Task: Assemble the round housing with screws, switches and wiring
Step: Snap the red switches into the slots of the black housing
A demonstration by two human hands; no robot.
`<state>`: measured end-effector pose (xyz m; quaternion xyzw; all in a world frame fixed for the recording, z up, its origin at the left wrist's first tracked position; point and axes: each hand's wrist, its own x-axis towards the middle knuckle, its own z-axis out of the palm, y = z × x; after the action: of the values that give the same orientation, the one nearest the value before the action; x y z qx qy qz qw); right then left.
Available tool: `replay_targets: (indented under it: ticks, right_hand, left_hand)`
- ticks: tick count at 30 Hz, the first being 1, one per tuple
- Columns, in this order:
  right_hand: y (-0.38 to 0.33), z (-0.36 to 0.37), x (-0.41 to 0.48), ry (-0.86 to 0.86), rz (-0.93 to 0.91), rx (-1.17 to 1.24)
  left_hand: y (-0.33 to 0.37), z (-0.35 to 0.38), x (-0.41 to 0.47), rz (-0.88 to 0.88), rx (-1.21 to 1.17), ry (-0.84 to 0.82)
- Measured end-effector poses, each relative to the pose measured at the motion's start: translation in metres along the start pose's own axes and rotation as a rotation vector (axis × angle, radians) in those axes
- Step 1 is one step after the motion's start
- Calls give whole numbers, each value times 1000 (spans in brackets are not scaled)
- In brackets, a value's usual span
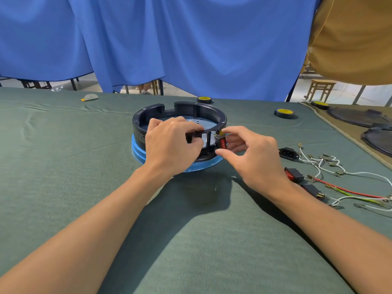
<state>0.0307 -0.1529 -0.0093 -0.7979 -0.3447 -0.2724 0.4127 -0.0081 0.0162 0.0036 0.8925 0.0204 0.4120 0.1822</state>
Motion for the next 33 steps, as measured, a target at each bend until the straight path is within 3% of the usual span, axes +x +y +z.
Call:
replay_targets:
  ticks: [12, 22, 33]
  right_hand:
    - [-7, 6, -3, 21, -2, 70]
    - [-13, 4, -7, 18, -64, 61]
    - [-14, 1, -8, 6, -115, 59]
  left_hand:
    - [10, 2, 1, 86, 159, -49]
    - [1, -6, 1, 105, 32, -83]
    - [0, -5, -1, 119, -25, -16]
